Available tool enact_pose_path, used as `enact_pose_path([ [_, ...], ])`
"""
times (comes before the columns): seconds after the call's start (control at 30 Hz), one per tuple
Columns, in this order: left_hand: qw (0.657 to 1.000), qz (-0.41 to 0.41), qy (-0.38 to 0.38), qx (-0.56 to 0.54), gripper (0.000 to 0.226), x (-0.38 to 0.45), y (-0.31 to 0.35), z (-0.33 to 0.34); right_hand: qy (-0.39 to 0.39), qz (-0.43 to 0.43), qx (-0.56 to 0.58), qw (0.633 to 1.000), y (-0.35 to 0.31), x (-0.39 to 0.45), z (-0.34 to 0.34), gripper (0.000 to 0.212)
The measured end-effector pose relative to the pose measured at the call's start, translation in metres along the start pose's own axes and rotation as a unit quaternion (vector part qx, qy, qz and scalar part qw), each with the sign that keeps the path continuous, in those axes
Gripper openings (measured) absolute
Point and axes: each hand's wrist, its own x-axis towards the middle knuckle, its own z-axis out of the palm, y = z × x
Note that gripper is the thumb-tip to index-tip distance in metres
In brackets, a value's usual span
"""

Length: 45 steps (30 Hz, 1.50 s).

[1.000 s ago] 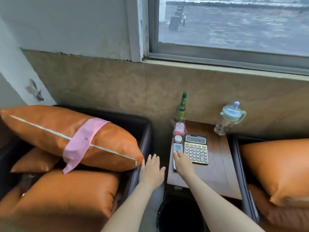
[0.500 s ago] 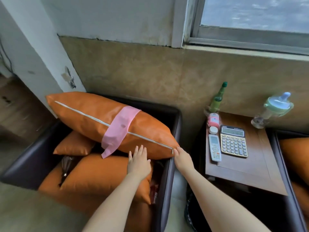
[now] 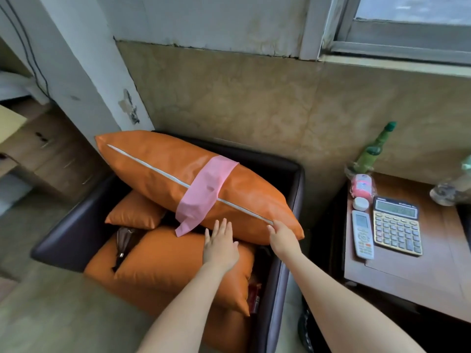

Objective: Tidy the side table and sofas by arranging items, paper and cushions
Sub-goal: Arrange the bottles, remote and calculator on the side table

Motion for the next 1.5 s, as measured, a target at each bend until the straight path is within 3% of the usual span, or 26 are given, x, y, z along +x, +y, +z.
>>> enact_pose_path([
  [0.13,1.000,0.003,-0.018,-0.002,0.060,0.004,-0.008,0.005,0.001,0.037,-0.008,0.999,0.014,0.000,0.006,0.033],
  [0.37,1.000,0.012,-0.019,-0.022,0.062,0.027,-0.038,0.003,0.071,0.115,0.031,0.990,-0.002,0.006,0.031,0.027],
  [0.57,0.999,0.039,-0.010,-0.026,0.063,0.032,-0.097,-0.018,0.076,0.103,0.019,0.992,-0.061,-0.004,0.077,0.046],
  [0.8,0.999,0.004,0.029,-0.046,0.059,0.029,-0.177,-0.050,0.041,0.031,-0.024,0.998,-0.148,-0.002,0.128,0.047],
  [0.9,0.999,0.017,0.039,0.011,0.060,0.023,-0.205,-0.055,0.040,-0.063,-0.075,0.994,-0.170,0.003,0.144,0.039],
  [1.03,0.997,0.020,0.039,0.057,0.059,0.022,-0.240,-0.060,0.014,-0.151,-0.154,0.976,-0.195,0.003,0.159,0.044],
  [1.27,0.997,-0.062,0.045,-0.008,0.062,0.047,-0.308,-0.057,0.028,-0.117,-0.157,0.980,-0.222,0.016,0.199,0.047],
  [1.4,0.998,-0.054,0.038,0.020,0.065,0.068,-0.369,-0.035,0.030,-0.119,-0.219,0.968,-0.239,0.030,0.259,0.050],
  [1.5,0.997,-0.056,0.028,0.042,0.066,0.076,-0.413,-0.016,-0.015,-0.138,-0.230,0.963,-0.263,0.031,0.323,0.052],
])
